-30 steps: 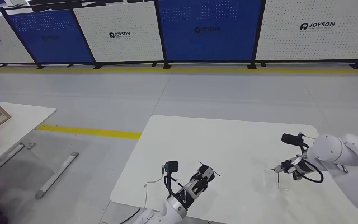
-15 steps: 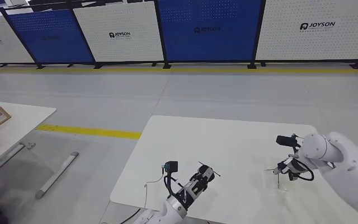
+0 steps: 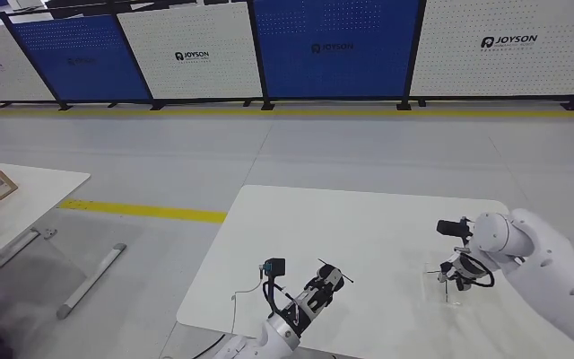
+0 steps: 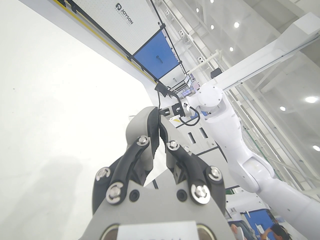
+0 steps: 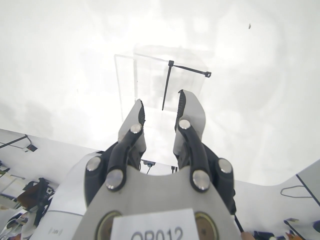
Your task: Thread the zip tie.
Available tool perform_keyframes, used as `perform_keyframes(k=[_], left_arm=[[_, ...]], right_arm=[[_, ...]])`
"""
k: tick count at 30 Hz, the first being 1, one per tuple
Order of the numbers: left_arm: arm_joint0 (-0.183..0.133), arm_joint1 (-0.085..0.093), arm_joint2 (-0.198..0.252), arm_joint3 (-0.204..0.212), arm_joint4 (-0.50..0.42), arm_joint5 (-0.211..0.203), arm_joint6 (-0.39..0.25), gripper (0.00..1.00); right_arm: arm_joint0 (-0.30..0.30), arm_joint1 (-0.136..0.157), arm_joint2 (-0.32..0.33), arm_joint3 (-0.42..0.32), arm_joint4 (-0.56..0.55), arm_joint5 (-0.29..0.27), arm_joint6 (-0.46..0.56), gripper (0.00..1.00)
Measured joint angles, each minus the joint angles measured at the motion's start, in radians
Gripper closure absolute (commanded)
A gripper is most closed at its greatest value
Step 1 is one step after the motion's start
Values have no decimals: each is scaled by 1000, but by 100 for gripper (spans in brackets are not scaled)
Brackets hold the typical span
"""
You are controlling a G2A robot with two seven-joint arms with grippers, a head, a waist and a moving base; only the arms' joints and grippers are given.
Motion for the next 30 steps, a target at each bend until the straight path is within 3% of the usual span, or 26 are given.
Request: perform_keyframes(k=[6,23,30], left_arm=[[0,0,0,0,0,0,0,100],[0,0,0,0,0,0,0,100],[0,0,0,0,0,0,0,100]], right_arm=[[30,-20,-45,42,11,0,0,79],[91,-81,-155,154,52,0,0,72],[117,-103,-208,195,95,0,0,74]])
